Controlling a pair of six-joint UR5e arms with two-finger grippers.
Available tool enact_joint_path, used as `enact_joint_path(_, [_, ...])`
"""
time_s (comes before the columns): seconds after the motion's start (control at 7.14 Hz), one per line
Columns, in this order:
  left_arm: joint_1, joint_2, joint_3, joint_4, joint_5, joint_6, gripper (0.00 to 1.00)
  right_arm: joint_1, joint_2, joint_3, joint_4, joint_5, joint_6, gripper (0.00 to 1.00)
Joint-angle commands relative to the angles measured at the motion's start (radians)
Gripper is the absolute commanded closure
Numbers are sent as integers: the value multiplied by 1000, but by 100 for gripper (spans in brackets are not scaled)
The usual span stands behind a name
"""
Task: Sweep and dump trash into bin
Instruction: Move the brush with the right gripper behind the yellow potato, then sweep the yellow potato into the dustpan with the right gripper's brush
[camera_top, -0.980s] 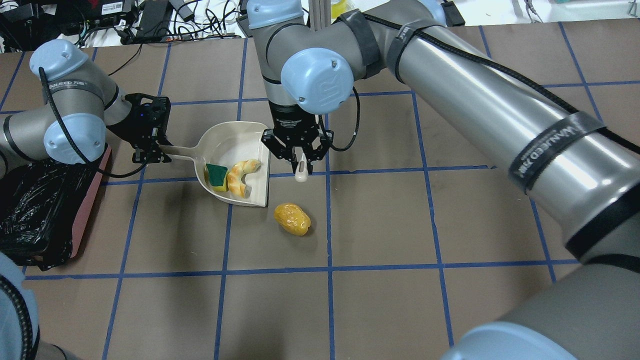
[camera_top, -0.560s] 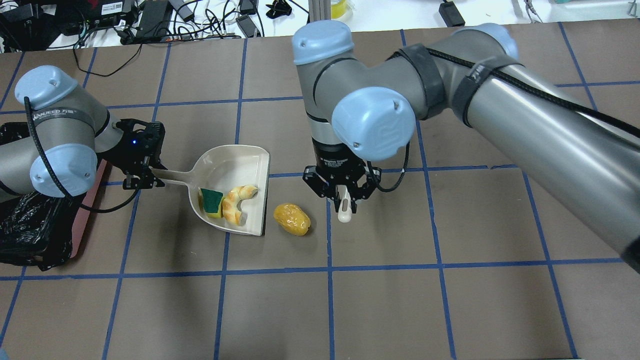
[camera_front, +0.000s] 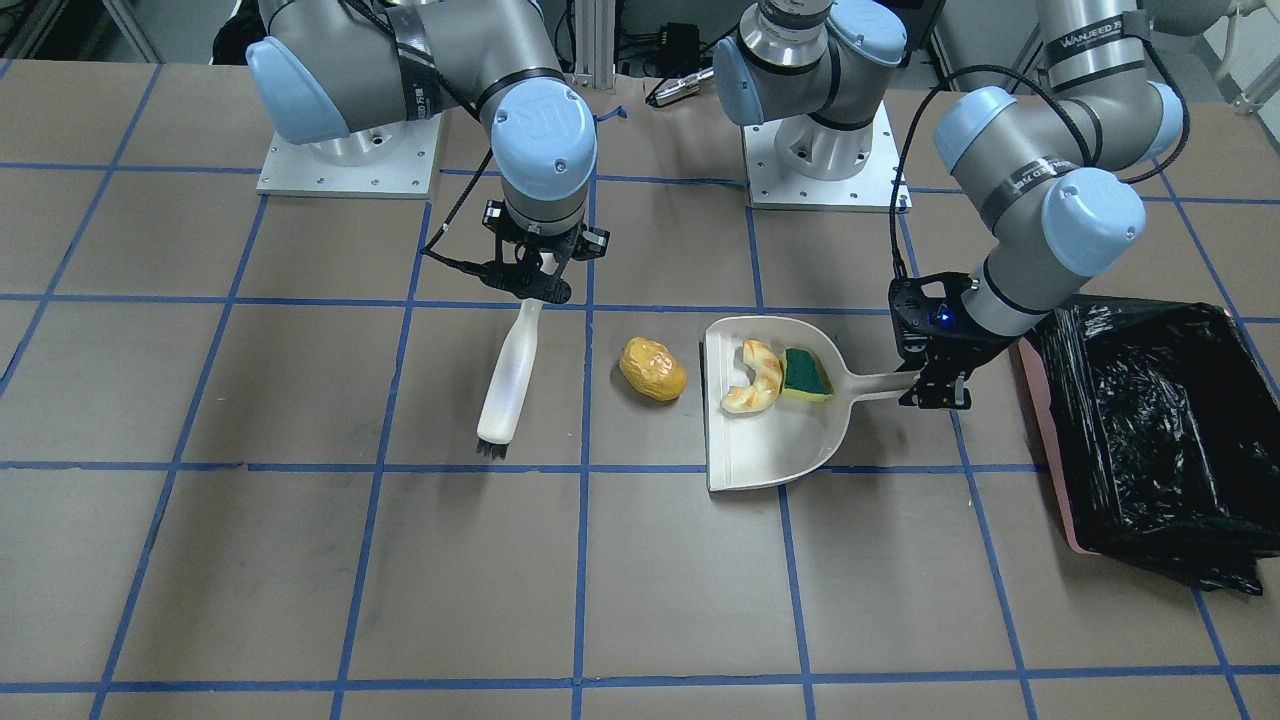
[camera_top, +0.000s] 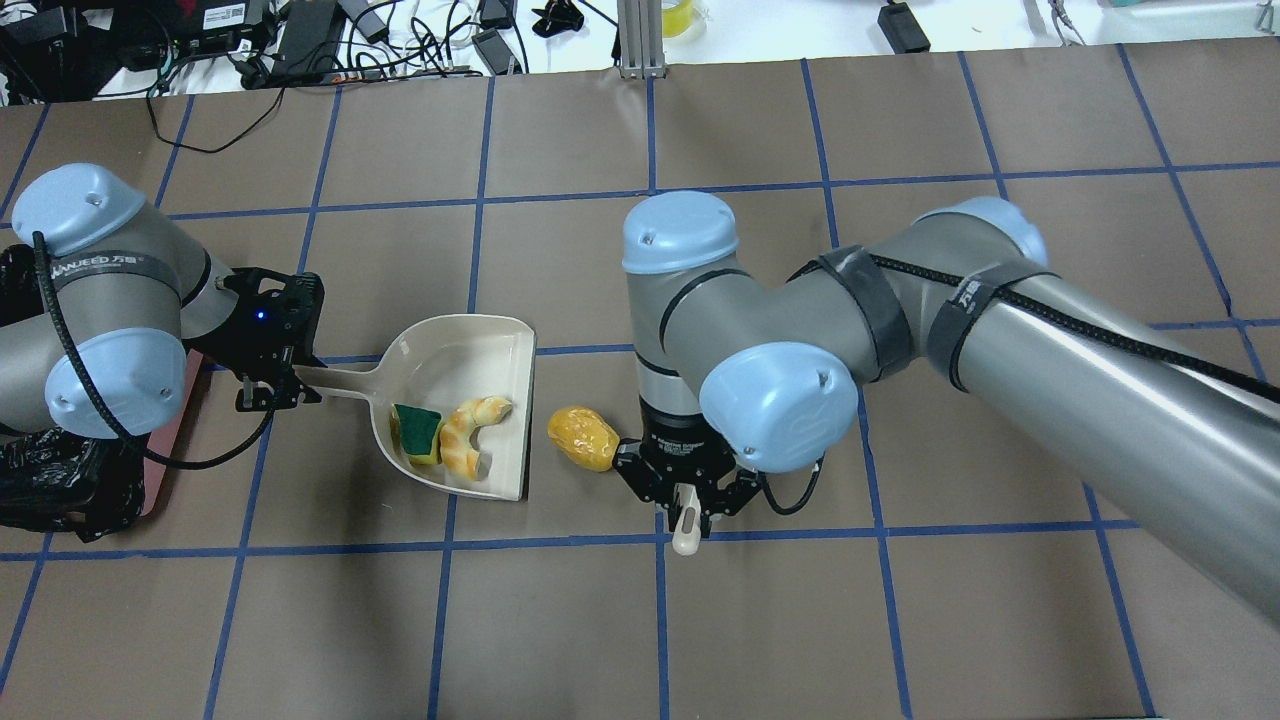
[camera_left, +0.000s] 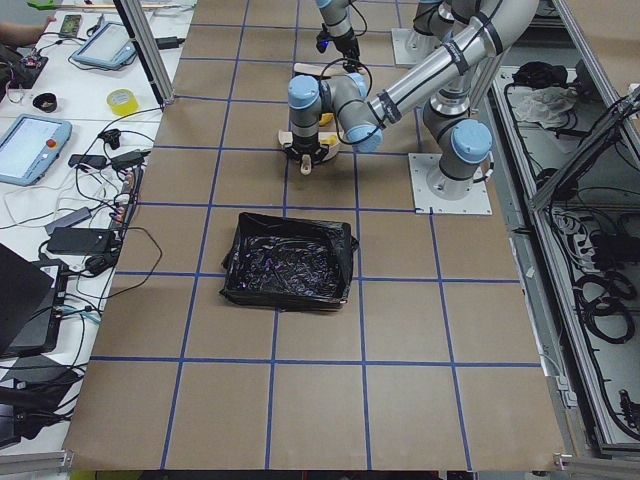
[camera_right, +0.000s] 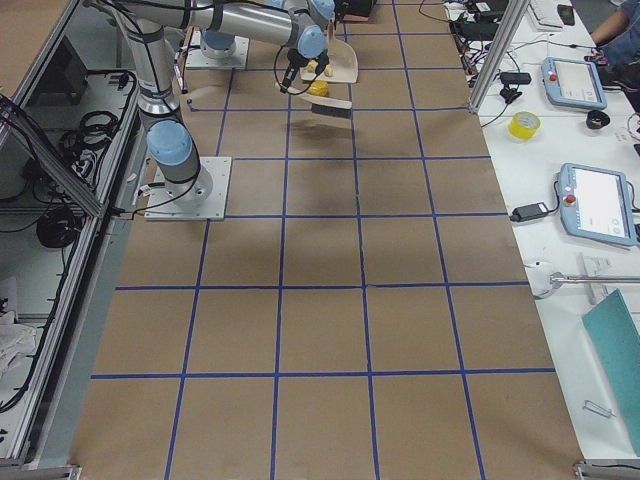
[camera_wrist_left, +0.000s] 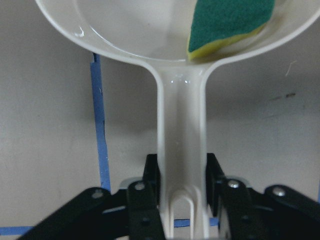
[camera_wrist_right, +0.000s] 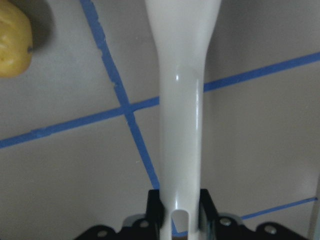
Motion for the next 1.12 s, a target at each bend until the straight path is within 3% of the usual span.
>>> enact_joint_path(0.0, [1, -2, -3, -1, 1, -1, 100, 174, 10, 42, -85, 13, 197, 100])
enact_joint_path(0.28, [1, -2, -5, -1, 1, 1, 100, 247, 42, 42, -137, 101, 292, 100])
enact_joint_path(0.56, [3, 0, -5, -1, 1, 1, 100, 247, 99, 2, -172, 79, 280, 100])
enact_joint_path(0.98, [3, -2, -5, -1, 1, -2, 100, 261, 252, -215, -146, 77, 221, 100])
